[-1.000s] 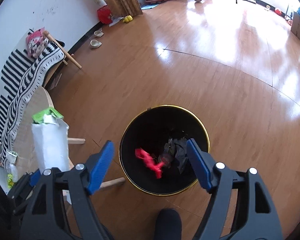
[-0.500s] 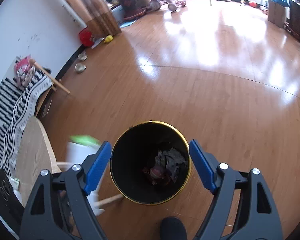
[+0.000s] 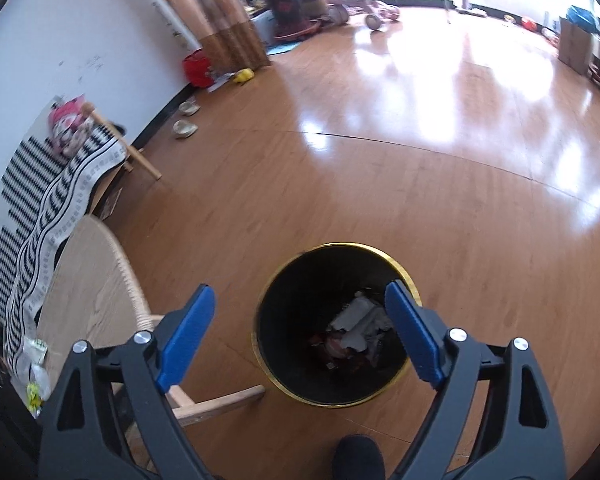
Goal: Collect trash
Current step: 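Move both tools back over the trash on the table, then grasp the crumpled foil with the left tool while the right tool grasps the green plastic tray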
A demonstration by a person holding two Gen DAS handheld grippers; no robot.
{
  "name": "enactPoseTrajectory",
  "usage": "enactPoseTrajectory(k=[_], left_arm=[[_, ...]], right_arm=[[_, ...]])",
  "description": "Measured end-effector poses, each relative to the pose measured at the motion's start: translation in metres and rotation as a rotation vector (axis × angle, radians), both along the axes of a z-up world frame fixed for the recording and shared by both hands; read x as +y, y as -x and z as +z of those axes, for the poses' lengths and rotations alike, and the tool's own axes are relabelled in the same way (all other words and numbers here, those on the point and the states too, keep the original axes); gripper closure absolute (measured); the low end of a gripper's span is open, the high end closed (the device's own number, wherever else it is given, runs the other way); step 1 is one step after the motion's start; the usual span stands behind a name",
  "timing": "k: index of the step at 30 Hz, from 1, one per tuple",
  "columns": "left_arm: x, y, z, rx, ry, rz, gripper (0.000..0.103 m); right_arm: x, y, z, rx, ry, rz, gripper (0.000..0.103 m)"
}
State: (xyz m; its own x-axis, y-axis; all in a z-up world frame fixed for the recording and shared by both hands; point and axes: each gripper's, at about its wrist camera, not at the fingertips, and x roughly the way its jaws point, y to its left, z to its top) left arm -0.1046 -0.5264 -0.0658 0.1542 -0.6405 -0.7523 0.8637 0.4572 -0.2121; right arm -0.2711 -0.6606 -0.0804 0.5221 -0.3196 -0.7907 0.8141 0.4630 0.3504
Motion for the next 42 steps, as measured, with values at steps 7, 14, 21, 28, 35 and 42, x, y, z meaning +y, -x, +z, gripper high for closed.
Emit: enactPoseTrajectory(k=[7, 14, 21, 28, 35, 42], left_arm=[[0.086, -0.051, 0.036, -0.022, -0.002, 0.215, 0.010], [0.206, -0.107, 0.060, -0.038, -0.002, 0.458, 0.010], [0.332, -0.157, 0.074, -0.092, -0.016, 0.698, 0.010], [0.468, -0.207, 0.062, -0.121, -0.085, 0.986, 0.010], [0.524, -0.248, 0.034, -0.126, -0.192, 1.100, 0.010], [0.540, -0.285, 0.016, -0.133, -0.220, 1.114, 0.010]], right_arm=[[0.060, -0.076, 0.022, -0.017, 0.037, 0.163, 0.017], [0.167, -0.178, 0.045, -0.030, 0.075, 0.423, 0.017], [0.295, -0.260, 0.055, -0.030, 0.131, 0.700, 0.016], [0.401, -0.320, 0.045, -0.014, 0.162, 0.921, 0.016], [0.463, -0.350, 0.025, 0.015, 0.182, 1.053, 0.016], [0.501, -0.371, 0.008, 0.032, 0.162, 1.139, 0.016]])
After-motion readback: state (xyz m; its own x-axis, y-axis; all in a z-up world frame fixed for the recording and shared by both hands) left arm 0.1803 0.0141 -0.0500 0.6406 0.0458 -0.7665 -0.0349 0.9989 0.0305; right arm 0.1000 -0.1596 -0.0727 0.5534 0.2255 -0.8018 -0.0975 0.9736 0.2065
